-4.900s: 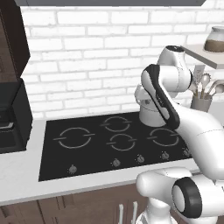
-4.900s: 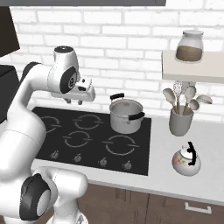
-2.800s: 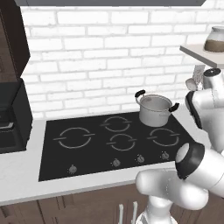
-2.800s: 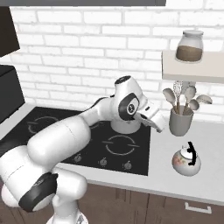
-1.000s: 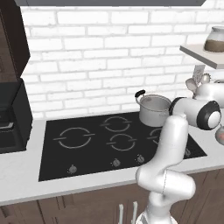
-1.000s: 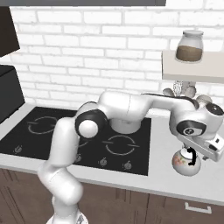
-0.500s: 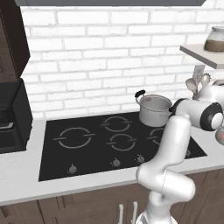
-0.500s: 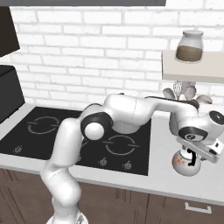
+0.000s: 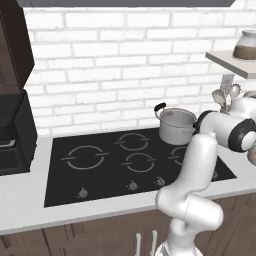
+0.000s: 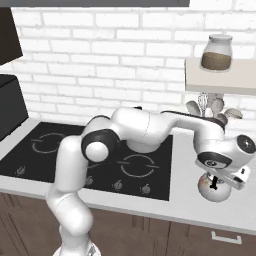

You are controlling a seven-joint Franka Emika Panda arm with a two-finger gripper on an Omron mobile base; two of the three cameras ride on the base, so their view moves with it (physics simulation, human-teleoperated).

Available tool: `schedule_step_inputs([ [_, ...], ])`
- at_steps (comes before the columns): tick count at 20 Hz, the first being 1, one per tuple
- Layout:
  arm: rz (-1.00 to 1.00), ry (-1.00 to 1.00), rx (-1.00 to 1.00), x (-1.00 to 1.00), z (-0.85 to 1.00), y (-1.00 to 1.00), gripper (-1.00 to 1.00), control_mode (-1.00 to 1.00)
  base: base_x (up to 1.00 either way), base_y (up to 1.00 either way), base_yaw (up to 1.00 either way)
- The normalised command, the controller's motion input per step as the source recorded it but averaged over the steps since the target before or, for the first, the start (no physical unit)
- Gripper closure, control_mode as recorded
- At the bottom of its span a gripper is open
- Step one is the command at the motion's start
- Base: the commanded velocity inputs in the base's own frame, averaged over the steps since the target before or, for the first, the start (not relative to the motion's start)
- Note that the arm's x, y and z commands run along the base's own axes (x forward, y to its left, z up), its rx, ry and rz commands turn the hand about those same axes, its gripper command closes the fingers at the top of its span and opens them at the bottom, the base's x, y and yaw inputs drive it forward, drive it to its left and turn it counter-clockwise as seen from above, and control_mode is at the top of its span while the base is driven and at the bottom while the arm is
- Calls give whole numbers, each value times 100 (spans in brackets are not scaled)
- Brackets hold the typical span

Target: Pick the kettle from the counter and place it on a stove burner. Then turn the burner on.

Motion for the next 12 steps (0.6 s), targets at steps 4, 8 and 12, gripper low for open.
schedule_step_inputs([
  [4,9,-5,0,-18,34,36,100,-100,0,0,0],
  [8,31,0,0,-16,78,73,100,-100,0,0,0],
  [12,49,3,0,0,72,97,100,-100,0,0,0],
])
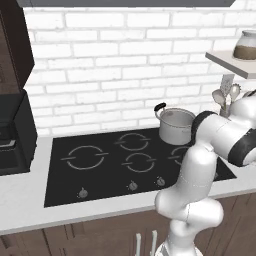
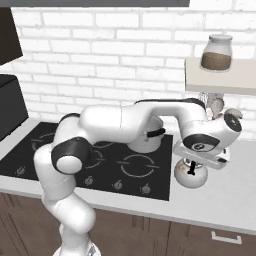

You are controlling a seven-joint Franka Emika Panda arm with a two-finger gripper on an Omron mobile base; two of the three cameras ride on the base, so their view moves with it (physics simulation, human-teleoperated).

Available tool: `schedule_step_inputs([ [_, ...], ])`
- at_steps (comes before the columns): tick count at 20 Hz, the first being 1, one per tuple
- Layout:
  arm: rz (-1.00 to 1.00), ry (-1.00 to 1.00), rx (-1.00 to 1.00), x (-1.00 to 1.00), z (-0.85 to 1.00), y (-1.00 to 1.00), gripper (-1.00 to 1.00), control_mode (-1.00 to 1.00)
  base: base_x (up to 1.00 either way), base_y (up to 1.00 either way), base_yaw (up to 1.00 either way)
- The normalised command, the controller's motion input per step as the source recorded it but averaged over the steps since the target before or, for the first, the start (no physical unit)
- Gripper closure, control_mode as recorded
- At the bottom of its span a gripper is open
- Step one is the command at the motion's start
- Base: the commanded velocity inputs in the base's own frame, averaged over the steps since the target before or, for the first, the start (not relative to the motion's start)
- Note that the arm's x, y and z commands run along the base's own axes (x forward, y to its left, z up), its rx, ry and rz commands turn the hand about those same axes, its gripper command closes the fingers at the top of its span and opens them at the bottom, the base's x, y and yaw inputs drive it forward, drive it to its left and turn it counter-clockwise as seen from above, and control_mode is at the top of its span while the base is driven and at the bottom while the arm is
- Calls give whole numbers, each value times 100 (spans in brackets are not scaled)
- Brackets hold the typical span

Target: Pick the kettle from the counter and place it on a stove burner. Then turn the burner on.

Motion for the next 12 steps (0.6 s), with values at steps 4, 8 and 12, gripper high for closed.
schedule_step_inputs([
  [4,56,4,-1,24,22,100,100,-100,0,0,0],
  [8,43,0,-12,20,0,94,100,-100,0,0,0],
  [12,28,-4,-13,14,0,67,100,-100,0,0,0],
])
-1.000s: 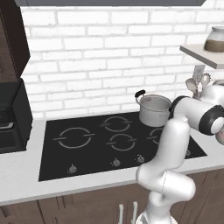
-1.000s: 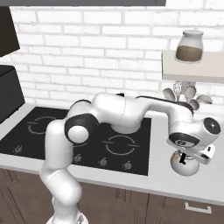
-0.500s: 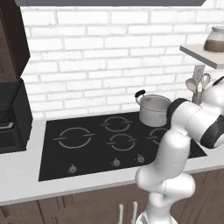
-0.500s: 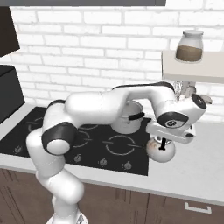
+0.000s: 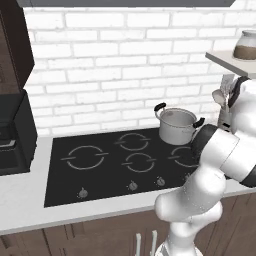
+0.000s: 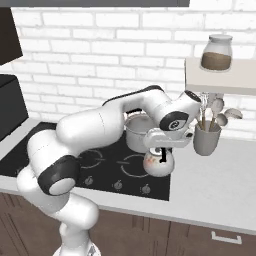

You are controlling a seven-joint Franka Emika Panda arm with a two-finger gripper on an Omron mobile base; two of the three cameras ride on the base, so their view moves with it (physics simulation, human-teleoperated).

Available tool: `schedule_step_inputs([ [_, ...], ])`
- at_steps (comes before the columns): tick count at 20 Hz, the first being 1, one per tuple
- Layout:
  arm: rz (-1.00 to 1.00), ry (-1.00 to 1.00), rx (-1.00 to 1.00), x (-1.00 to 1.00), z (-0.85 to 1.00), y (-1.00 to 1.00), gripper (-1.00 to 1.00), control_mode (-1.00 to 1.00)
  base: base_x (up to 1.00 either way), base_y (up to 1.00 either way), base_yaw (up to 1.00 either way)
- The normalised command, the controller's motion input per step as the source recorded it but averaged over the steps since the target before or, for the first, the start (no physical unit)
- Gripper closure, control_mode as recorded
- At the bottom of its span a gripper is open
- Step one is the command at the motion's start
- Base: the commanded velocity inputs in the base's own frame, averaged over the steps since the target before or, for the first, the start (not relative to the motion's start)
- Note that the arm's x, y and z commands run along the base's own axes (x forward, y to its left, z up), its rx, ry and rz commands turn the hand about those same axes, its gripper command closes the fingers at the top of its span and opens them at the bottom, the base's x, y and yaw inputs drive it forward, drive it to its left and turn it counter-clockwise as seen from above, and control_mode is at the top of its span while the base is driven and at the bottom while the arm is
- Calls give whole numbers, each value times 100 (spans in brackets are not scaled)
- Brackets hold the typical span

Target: Pick the kettle from the counter and place it on a stove burner. Then turn the burner on.

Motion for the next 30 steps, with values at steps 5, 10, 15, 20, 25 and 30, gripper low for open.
schedule_step_inputs([
  [5,20,-7,-9,17,-8,53,100,-100,0,0,0],
  [10,17,-7,-5,3,-14,38,100,-100,0,0,0],
  [15,10,-10,-1,30,-6,29,100,-100,0,0,0],
  [20,9,-5,0,25,-5,24,100,-100,0,0,0],
  [25,10,-2,0,7,-13,17,100,-100,0,0,0],
  [30,9,0,0,29,-17,11,100,-100,0,0,0],
])
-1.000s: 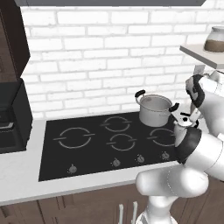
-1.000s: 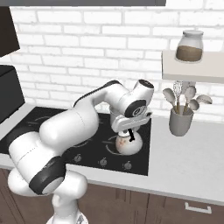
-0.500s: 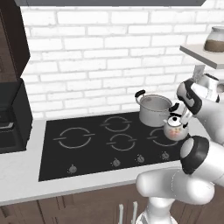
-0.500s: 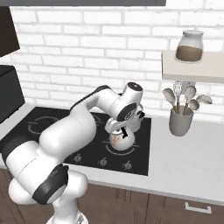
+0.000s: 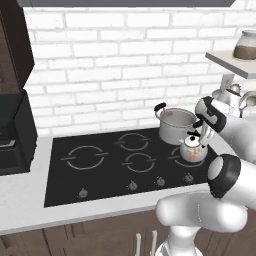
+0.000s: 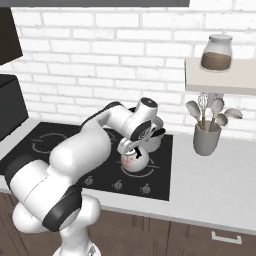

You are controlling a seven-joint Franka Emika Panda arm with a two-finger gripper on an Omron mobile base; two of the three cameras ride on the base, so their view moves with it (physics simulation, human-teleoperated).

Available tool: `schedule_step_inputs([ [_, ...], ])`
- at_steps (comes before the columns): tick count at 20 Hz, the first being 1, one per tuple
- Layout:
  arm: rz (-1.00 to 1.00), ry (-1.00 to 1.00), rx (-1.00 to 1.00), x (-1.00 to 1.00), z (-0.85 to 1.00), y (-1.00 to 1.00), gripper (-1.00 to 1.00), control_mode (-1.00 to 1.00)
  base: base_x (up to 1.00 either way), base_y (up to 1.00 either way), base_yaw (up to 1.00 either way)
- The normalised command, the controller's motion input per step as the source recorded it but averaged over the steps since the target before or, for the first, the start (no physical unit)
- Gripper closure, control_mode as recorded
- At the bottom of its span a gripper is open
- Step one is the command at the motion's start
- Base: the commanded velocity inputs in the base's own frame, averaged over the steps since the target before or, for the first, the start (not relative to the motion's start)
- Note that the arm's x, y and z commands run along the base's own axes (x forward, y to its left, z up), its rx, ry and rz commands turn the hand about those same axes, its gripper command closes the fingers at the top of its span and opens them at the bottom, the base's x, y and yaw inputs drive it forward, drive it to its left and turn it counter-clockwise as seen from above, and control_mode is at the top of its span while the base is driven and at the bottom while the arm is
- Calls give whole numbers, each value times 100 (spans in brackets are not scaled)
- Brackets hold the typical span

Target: Pick the kettle from the counter and place it on a stove burner. Then turn the burner on.

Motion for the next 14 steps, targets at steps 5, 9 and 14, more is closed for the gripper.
schedule_step_inputs([
  [5,7,0,0,19,-22,0,100,-100,0,0,0],
  [9,7,0,0,8,-19,0,100,-100,0,0,0],
  [14,5,0,0,12,-9,0,100,-100,0,0,0],
])
